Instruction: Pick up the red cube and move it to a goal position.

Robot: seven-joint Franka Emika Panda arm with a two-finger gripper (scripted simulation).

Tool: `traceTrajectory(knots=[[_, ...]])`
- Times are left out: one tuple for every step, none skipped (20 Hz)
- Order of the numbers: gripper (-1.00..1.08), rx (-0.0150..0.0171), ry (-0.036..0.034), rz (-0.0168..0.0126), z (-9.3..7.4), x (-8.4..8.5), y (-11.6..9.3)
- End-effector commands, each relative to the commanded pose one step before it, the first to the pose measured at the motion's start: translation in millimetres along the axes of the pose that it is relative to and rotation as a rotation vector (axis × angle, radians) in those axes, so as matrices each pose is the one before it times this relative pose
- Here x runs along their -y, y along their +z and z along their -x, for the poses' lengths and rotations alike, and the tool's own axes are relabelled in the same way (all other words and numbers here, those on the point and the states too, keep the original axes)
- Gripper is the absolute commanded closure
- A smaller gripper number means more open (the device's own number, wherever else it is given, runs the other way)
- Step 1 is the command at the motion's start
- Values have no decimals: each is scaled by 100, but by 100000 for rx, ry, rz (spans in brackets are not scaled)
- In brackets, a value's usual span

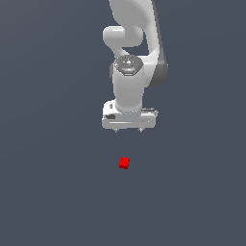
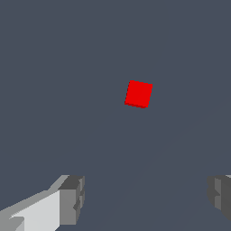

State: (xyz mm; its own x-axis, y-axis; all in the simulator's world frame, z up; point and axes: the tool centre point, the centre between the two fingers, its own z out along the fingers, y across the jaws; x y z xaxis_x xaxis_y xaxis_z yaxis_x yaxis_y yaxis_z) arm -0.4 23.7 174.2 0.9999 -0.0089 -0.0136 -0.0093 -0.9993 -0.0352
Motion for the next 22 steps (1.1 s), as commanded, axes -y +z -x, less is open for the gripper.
traceTrajectory(knots=[[-92,0,0,0,0,-1,0],[-92,0,0,0,-11,17,25],[-92,-11,117,23,-36,-18,68],[-92,-13,151,27,-59,-5,116],[-92,-19,214,38,-83,-9,163],[-92,-24,279,49,-107,-14,208],[-92,-29,332,59,-130,-12,254],[-92,-34,395,70,-154,-17,299],[-92,-39,449,79,-177,-17,344],[-92,-44,512,91,-200,-22,388],[-92,-49,571,101,-223,-25,432],[-92,-54,625,111,-246,-26,475],[-92,-59,681,121,-268,-29,517],[-92,-64,742,132,-291,-35,558],[-92,-68,793,141,-313,-36,599],[-92,-73,846,150,-335,-39,639],[-92,-77,896,158,-356,-41,675],[-92,-81,942,165,-375,-44,707],[-92,-84,983,170,-393,-47,735],[-92,-86,1015,174,-408,-48,758],[-92,-88,1042,176,-421,-51,775],[-92,-84,1005,167,-407,-50,742]])
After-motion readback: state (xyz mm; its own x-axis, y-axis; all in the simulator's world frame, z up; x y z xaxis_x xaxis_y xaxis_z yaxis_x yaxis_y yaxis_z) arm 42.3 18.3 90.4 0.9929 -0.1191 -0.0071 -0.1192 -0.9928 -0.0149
